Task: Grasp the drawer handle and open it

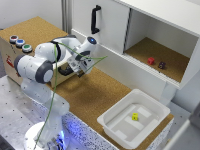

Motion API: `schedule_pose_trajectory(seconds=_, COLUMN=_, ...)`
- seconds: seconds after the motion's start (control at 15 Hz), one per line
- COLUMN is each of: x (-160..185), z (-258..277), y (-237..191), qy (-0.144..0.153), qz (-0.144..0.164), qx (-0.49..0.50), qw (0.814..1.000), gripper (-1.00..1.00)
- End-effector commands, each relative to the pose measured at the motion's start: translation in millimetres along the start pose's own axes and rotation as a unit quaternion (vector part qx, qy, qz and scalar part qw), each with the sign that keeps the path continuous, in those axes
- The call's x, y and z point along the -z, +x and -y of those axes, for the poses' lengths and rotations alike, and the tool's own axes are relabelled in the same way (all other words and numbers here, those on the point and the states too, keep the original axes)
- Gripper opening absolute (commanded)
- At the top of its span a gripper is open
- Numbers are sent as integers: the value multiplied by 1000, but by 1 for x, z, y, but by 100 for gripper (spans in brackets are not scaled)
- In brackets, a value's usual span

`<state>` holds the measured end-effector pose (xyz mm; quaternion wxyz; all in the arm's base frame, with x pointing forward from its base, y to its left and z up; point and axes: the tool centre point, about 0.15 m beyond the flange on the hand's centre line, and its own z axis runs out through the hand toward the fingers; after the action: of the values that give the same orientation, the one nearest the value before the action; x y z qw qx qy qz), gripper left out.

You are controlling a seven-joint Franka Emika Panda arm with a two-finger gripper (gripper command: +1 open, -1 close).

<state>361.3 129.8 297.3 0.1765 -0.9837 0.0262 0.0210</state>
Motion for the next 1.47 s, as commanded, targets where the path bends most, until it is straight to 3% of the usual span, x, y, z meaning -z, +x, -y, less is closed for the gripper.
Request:
schedule_pose_trajectory(seconds=0.0, x=43, z=24, y=-19, qy=-36, qz=-29, qx=28, qw=999, gripper=100)
schedule_pose_trajectory(seconds=0.33, x=88, z=42, y=-41, qy=-97, qz=-78, qx=-3, qw=992, gripper=100)
schedule_pose_trajectory(seconds=0.67, x=126, z=32, y=-61, qy=-133, qz=-115, qx=-22, qw=984, gripper=100)
schedule_pose_trajectory(seconds=0.87, x=139, z=8, y=-63, qy=-134, qz=-117, qx=-28, qw=984, gripper=100)
schedule_pose_trajectory(seconds=1.2, x=160, z=-80, y=-49, qy=-84, qz=-98, qx=-47, qw=991, gripper=100)
schedule_pose_trajectory(seconds=1.4, x=172, z=-126, y=-35, qy=-77, qz=-82, qx=-61, qw=992, gripper=100)
